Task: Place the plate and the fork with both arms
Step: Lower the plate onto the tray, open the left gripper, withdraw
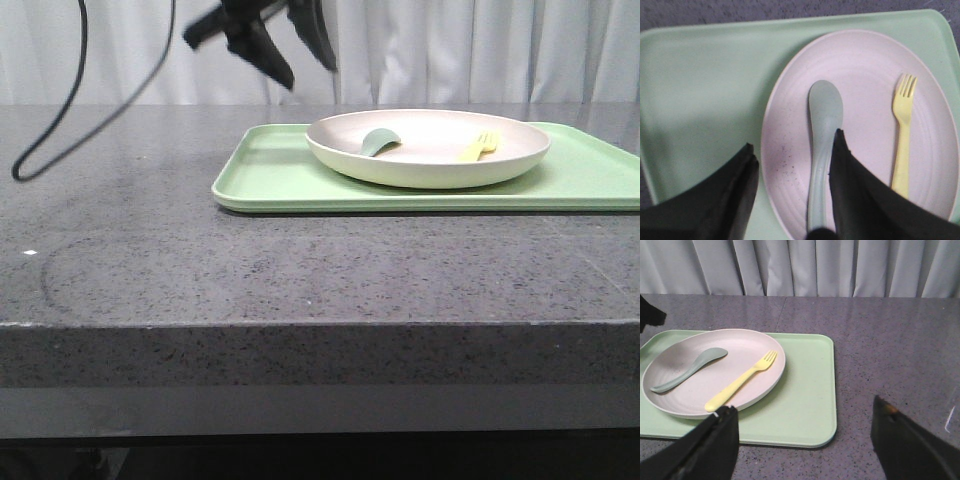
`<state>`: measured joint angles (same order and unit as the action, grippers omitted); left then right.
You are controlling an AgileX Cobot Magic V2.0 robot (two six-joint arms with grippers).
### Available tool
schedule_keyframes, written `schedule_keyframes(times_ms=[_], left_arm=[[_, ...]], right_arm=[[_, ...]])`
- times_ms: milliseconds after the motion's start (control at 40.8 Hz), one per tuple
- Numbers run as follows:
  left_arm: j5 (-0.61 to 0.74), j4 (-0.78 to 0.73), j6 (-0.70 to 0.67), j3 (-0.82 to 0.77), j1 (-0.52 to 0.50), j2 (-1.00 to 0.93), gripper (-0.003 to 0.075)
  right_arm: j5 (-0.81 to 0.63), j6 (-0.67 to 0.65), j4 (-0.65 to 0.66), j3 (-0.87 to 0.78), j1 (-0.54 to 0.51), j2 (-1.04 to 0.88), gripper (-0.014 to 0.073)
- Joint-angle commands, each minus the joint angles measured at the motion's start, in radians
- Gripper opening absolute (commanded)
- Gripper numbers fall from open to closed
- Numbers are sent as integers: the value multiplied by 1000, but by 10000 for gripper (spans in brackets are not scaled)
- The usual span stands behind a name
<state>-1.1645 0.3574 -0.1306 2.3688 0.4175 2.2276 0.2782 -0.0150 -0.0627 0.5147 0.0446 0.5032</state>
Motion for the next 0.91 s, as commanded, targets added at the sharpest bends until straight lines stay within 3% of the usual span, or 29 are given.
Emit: schedule_keyframes(times_ms=[0, 245, 417, 539, 711, 882], left_arm=[[-53, -56, 8, 87, -6, -81, 281], [-108, -103, 9, 104, -10, -107, -18], [-108, -115, 31, 91, -8, -160, -18], [-108, -207, 31, 14, -10, -232, -18], [-86, -365, 31, -220, -13, -372, -18], [113, -382, 26, -537, -48, -556, -18]], right_arm=[[-78, 6, 6, 39, 0, 11, 572], [-78, 6, 6, 39, 0, 11, 572], [-78, 6, 6, 39, 0, 11, 572], [-78, 6, 6, 39, 0, 11, 572], [-78, 6, 6, 39, 0, 11, 572], [-80, 6, 6, 39, 0, 11, 572]])
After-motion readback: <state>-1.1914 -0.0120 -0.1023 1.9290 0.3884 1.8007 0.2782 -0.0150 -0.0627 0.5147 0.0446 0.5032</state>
